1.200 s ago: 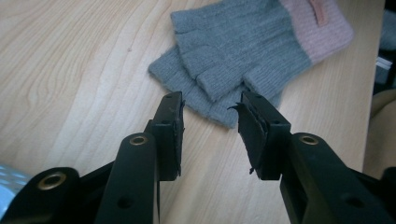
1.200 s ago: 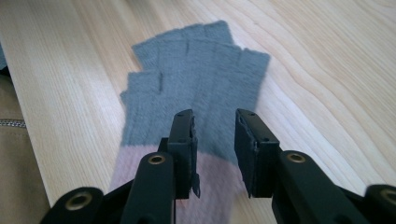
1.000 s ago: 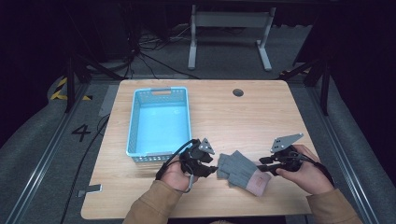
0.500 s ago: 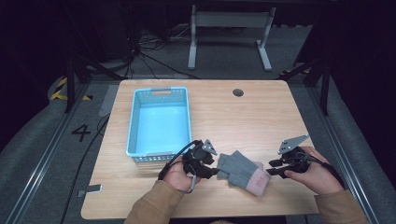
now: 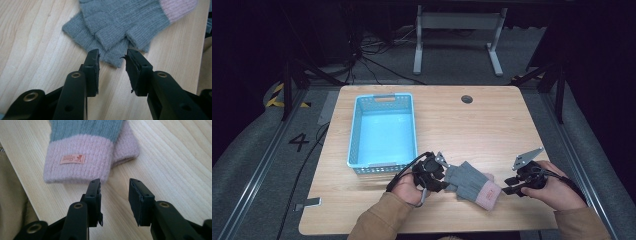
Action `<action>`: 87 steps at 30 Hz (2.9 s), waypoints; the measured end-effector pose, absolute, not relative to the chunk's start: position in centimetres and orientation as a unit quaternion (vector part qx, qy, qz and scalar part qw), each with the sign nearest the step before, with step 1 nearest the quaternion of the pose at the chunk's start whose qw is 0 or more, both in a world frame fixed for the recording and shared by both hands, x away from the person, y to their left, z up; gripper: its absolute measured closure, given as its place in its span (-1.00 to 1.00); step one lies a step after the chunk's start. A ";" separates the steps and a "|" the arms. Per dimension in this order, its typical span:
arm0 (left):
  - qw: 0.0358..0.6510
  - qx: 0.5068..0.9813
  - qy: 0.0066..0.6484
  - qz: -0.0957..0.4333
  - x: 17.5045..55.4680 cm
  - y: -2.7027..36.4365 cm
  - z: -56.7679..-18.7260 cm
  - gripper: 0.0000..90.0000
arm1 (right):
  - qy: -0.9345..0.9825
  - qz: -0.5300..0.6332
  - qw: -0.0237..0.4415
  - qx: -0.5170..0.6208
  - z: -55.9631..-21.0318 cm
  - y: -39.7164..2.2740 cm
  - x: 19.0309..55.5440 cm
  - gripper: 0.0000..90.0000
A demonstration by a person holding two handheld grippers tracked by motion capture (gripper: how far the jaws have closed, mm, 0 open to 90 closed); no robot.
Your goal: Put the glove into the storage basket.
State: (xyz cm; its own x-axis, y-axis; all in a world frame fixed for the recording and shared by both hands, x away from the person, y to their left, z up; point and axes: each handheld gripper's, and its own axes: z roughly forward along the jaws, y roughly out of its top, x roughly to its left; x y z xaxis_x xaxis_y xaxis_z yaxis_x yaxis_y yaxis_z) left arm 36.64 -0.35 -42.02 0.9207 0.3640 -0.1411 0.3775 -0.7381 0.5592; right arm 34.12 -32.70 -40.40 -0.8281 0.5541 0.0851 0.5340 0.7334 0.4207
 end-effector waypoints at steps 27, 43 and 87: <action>0.274 0.940 0.205 -0.020 38.1 -2.6 -44.1 0.49 | 0.939 0.214 0.022 0.268 -41.7 -31.5 33.5 0.49; 0.261 0.948 0.181 0.007 37.2 -3.3 -43.6 0.93 | 0.941 0.211 0.024 0.265 -41.7 -31.0 33.4 0.74; 0.272 0.946 0.173 -0.016 34.7 -1.7 -41.2 0.96 | 0.912 0.263 0.062 0.307 -39.9 -30.7 36.0 0.91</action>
